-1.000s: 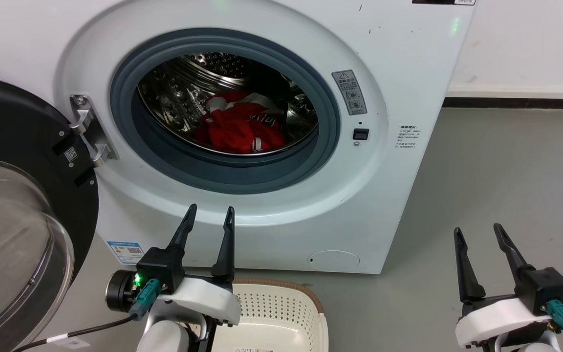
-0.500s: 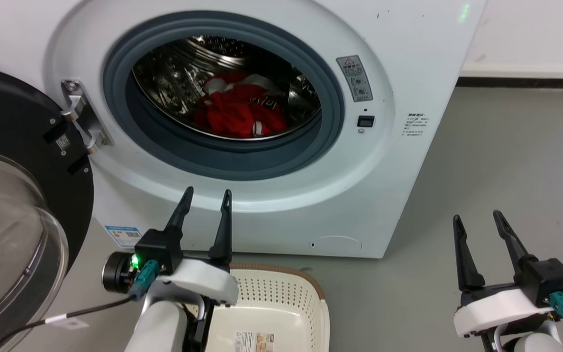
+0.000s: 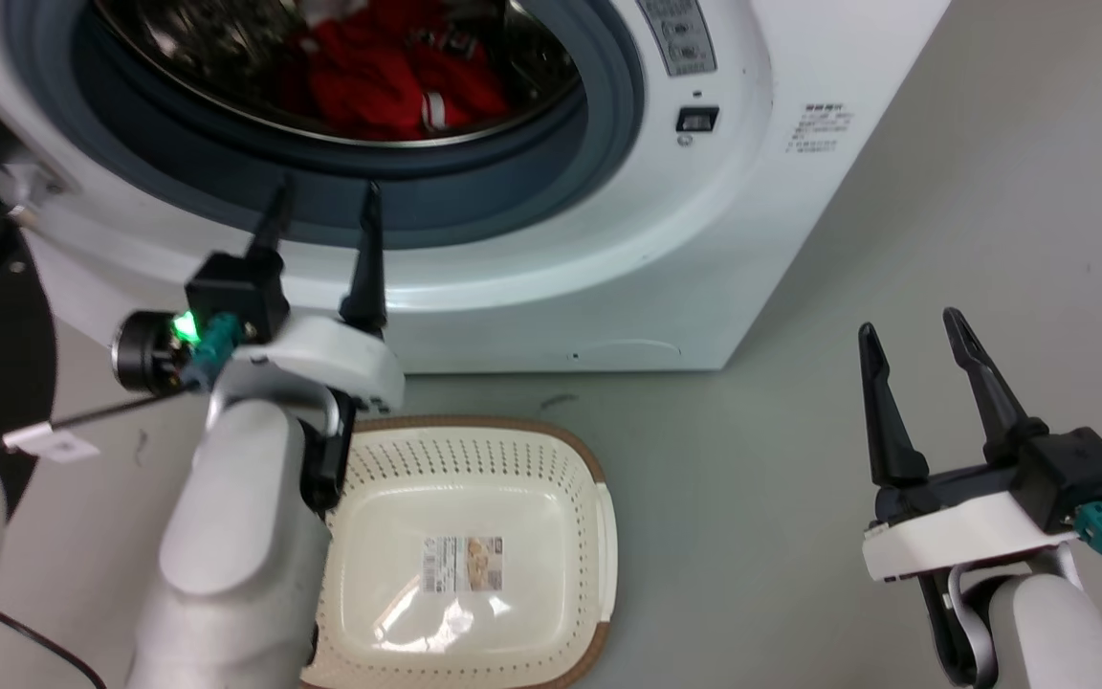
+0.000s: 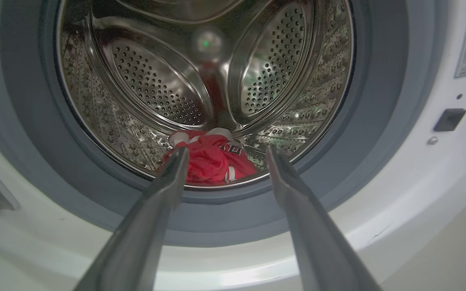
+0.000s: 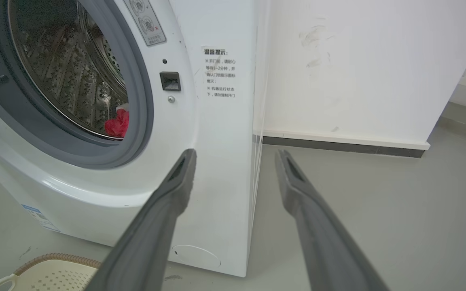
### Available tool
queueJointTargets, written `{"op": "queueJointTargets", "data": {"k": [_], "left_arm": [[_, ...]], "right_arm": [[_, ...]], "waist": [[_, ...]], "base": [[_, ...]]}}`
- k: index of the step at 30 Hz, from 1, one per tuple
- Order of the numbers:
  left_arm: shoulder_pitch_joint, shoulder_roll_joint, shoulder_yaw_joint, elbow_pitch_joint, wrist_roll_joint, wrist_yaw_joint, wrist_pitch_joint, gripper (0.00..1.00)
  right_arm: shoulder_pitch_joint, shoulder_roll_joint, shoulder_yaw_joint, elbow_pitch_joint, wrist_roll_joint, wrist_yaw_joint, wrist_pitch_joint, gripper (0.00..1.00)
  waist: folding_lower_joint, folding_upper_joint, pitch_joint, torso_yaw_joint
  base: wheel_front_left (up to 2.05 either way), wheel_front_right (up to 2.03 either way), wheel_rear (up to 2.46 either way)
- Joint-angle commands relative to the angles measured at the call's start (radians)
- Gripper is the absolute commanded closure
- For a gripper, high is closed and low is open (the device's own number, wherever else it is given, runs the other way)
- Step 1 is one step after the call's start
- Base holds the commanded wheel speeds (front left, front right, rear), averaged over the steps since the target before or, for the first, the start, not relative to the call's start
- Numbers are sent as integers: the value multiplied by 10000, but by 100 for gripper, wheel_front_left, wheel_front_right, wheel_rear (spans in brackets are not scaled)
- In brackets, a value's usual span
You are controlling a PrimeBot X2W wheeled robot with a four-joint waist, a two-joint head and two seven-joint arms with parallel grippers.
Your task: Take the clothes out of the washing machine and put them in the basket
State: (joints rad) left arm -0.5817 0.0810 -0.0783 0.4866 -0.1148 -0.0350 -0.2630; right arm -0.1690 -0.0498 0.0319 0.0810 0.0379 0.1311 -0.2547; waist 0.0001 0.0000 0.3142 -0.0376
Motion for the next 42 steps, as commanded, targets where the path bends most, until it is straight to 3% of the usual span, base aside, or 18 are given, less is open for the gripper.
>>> {"op": "queueJointTargets", "data": {"k": [1,16,26,33,42], "left_arm": [[-322,80,85,138,76,-12,-26,0],[-4073,1378,573,3191,372,-16,-21,0],[-6551,2361,387,4952,640,-36,920,0],[-8057,3140,57,6020,892,-320,2373,0],[-9397,3753,-223,7219,901,-614,5052,0]], "right_arm": [[-232,-9,67,-45,89,-5,-56,0],[-1282,-1,938,-76,720,-7,-107,0],[-1690,1,1523,-180,1280,-7,-107,0],[-1793,-1,1879,-125,1748,-7,-106,0],[-1859,-1,2171,-168,2176,-5,-107,0]], "waist": [[-1,0,670,-349],[-1,0,2699,-1446],[-1,0,3540,-2136],[-1,0,3908,-2659],[-1,0,4184,-3175]], "base": [[0,0,0],[0,0,0],[0,0,0],[0,0,0],[0,0,0]]}}
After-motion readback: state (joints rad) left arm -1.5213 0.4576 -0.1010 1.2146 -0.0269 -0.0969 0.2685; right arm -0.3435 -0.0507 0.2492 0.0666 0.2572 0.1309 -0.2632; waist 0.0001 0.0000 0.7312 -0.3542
